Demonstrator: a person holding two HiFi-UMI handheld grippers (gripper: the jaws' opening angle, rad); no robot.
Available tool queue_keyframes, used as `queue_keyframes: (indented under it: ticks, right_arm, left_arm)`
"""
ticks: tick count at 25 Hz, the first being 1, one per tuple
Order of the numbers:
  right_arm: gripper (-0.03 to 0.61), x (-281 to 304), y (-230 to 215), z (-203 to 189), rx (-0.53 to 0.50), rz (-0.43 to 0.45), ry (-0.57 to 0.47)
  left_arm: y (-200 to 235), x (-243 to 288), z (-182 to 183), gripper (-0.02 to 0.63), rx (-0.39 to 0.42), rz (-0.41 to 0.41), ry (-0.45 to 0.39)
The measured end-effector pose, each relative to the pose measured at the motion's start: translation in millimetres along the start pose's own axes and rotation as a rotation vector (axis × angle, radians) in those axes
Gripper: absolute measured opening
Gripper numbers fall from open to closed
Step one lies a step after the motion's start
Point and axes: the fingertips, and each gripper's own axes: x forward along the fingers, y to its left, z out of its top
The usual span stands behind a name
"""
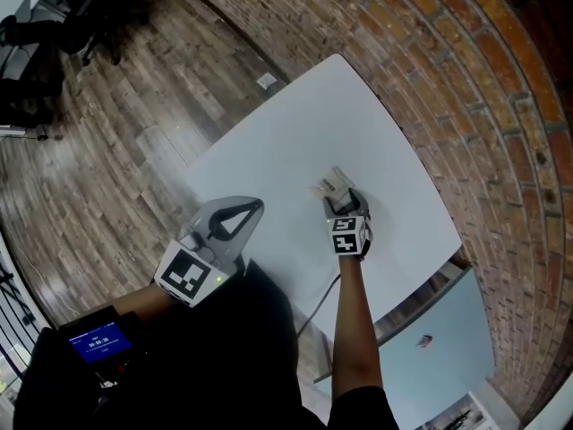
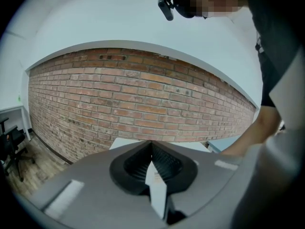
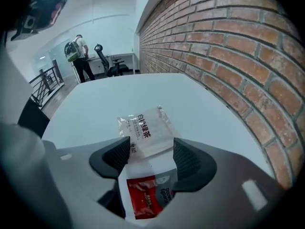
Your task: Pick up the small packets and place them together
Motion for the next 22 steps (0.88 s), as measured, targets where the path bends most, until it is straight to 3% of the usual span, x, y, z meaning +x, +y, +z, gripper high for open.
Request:
queue_keyframes:
  ticks: [3, 9, 13, 22]
  right_arm:
    - [0.287, -2.0, -0.3, -1.4, 0.016, 0.022, -0.009]
    - [0.287, -0.4, 4.2, 8.9, -0.072, 0.045, -0.027]
    - [0.29, 2.2, 4.8, 4.0, -0.033, 0.081, -0.001]
    - [0.29, -2.8, 3.0, -3.0, 0.068, 0.048, -0.013]
  left_arm:
    - [3.3, 0.9, 1.9, 0.0, 0.004, 0.0, -0.005]
    - [6.1, 1.0, -0.3, 0.0, -0.005, 0.006, 0.006]
    - [4.2, 1.6, -0.5, 0.0, -0.013, 0.003, 0.008]
    - [9.1, -0.8, -3.9, 0.0, -0.032, 0.023, 0.01]
